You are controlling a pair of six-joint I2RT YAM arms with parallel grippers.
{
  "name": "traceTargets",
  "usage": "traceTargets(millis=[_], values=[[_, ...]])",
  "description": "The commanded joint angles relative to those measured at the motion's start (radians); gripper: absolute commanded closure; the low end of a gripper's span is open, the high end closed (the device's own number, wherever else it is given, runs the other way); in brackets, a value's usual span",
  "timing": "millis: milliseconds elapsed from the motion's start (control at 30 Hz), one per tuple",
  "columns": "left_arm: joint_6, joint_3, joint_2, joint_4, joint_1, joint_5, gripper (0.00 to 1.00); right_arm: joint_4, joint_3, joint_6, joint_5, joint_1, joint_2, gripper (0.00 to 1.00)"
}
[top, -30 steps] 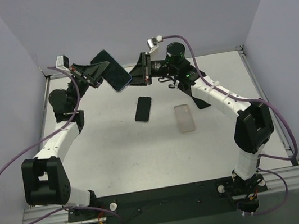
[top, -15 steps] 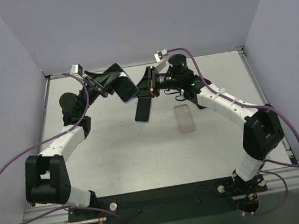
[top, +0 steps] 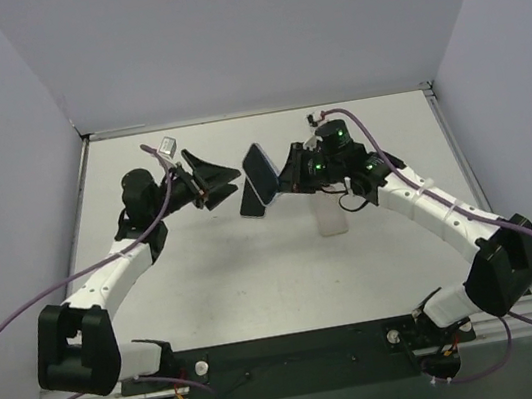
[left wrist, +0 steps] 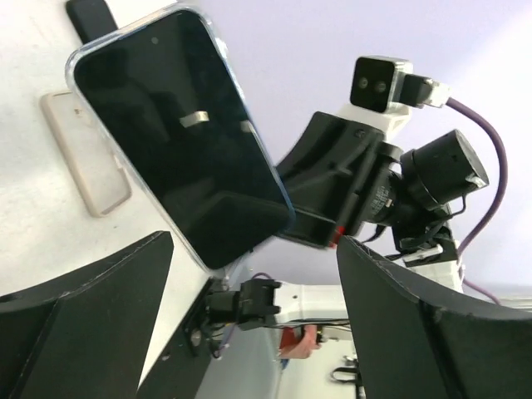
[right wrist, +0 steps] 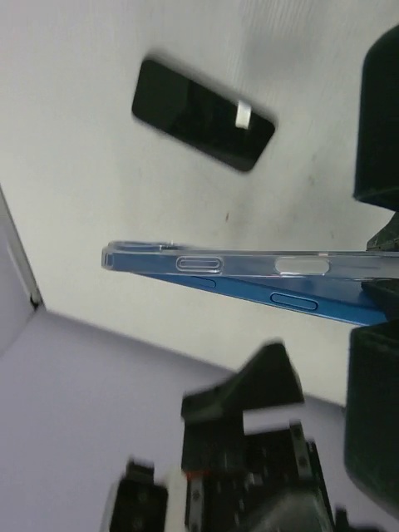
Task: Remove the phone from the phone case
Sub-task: Remove the phone case from the phone.
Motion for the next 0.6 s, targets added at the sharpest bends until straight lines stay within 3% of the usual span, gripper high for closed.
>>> traceTargets(millis=[0, 167, 333, 567], values=[[0.236, 0.041, -0.08, -0.242, -0.004, -0.026, 0.09, -0.187, -0.065, -0.146, 0.317, -0.013, -0.029, 1.0], [0.339, 0.052, -0.061, -0.375, -0.056, -0.119, 0.09, -0.252, -0.084, -0.258, 0.611, 0.111, -0.003, 1.0], [0.333, 0.036, 0.002, -0.389, -0.13, -0.162, 0.12, -0.255, -0.102, -0.327, 0.706, 0.208, 0.069, 1.0], [0.316, -0.019, 0.022, -0.351, -0.139, -0.207, 0.13, -0.237, -0.133, -0.397, 0.864, 0.34, 0.155, 1.0]])
